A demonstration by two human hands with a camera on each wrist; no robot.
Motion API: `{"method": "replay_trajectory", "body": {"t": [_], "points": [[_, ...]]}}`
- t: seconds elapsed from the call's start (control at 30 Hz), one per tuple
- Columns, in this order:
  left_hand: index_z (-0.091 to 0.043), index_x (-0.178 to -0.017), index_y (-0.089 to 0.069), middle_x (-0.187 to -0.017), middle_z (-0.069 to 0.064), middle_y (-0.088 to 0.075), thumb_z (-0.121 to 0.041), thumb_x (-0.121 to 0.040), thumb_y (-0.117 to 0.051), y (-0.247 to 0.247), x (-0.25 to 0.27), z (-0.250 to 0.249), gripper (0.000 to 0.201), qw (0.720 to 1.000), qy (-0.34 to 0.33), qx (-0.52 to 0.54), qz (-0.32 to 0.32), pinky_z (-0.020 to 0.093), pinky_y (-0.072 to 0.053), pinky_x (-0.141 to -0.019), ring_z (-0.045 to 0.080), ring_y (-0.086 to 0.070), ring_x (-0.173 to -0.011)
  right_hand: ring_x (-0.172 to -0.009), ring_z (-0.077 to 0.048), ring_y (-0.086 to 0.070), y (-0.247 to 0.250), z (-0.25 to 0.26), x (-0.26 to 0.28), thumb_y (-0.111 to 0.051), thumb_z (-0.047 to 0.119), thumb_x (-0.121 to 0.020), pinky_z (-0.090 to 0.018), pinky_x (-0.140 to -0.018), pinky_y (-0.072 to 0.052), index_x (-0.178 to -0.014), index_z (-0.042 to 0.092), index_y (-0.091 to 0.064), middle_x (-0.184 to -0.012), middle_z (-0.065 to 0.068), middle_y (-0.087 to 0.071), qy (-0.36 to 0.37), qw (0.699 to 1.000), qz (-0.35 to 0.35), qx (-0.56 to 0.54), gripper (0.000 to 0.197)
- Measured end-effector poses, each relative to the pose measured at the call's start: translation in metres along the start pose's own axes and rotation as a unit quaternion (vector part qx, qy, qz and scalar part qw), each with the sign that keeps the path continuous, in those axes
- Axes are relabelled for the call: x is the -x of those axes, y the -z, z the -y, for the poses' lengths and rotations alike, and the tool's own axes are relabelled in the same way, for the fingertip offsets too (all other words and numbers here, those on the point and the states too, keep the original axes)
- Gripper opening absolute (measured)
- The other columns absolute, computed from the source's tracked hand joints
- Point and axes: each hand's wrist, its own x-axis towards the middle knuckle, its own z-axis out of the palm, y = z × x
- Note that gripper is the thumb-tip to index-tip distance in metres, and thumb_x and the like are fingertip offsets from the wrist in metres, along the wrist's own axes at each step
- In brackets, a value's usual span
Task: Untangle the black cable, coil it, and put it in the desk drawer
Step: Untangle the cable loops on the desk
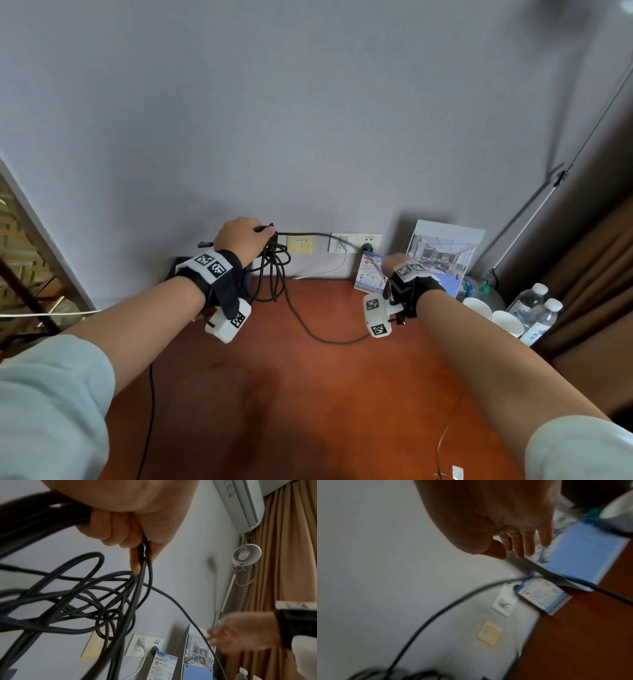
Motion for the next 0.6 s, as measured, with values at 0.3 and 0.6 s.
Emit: {"method": "replay_trajectory", "body": {"t": [0.3, 0.6], "points": [[-0.019, -0.056, -0.05, -0.059, -0.001, -0.058, -0.05, -0.089, -0.052, -0.01, 0.016, -0.023, 0.045, 0.998, -0.045, -0.03, -0.022, 0.025, -0.036, -0.051, 0.022, -0.058, -0.062, -0.089, -0.021, -0.053, -0.027, 0.116, 0.038, -0.052, 0.024, -0.095, -0.032, -0.081, -0.046, -0.105, 0.002, -0.055, -0.093, -0.004, -0.052, 0.18, 0.976, 0.094, -0.082, 0.025], [-0.017, -0.062, -0.055, -0.064, 0.0, -0.06, -0.049, -0.09, -0.05, 0.0, 0.016, -0.017, 0.043, 0.999, -0.018, -0.007, -0.036, 0.026, -0.039, -0.054, 0.022, -0.057, -0.066, -0.059, -0.011, -0.049, -0.018, 0.108, 0.033, -0.055, 0.044, -0.092, -0.025, -0.061, -0.039, -0.067, 0.02, -0.062, -0.06, 0.006, -0.053, 0.226, 0.96, -0.023, -0.163, 0.036]]}}
